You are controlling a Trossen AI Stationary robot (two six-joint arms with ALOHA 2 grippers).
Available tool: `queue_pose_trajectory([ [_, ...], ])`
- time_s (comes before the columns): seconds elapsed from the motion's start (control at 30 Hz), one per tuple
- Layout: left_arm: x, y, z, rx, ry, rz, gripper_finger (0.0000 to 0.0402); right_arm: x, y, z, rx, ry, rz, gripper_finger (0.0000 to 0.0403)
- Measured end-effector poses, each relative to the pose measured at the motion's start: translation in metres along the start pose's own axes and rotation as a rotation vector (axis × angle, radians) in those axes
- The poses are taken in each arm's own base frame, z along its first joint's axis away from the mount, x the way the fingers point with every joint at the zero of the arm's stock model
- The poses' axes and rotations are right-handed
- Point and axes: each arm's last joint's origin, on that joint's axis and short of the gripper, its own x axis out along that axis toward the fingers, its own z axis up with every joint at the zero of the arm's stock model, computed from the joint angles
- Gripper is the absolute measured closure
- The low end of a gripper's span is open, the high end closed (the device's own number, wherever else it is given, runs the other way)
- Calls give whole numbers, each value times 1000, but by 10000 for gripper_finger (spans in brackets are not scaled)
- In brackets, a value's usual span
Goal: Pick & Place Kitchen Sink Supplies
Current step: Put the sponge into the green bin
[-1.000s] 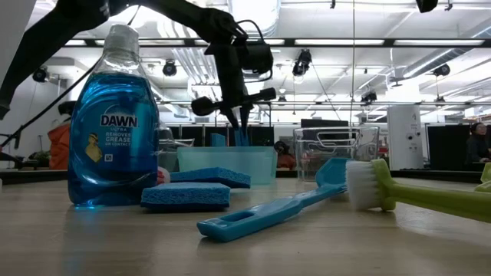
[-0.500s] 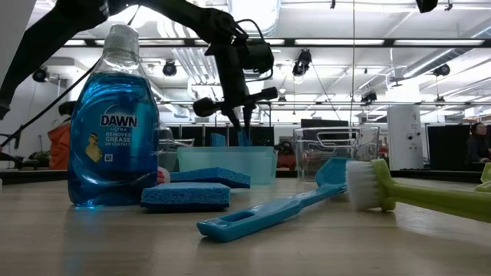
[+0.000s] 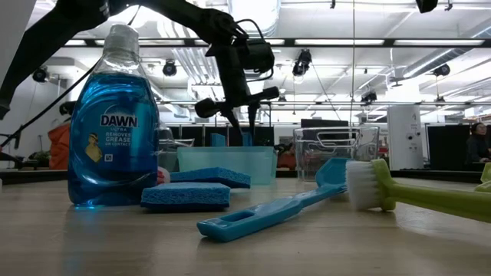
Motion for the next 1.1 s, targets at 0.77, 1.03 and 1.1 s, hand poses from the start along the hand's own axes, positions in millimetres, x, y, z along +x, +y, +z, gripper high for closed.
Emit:
queue_pose_trajectory([
  [0.77,-2,-1,-3,6,6,4,298,0,0,0,0,1,0,209],
  [1.03,-17,0,-2,14,-13,-24,298,0,0,0,0,0,0,209],
  [1.1,-23,0,-2,14,-24,-33,298,0,0,0,0,0,0,209],
])
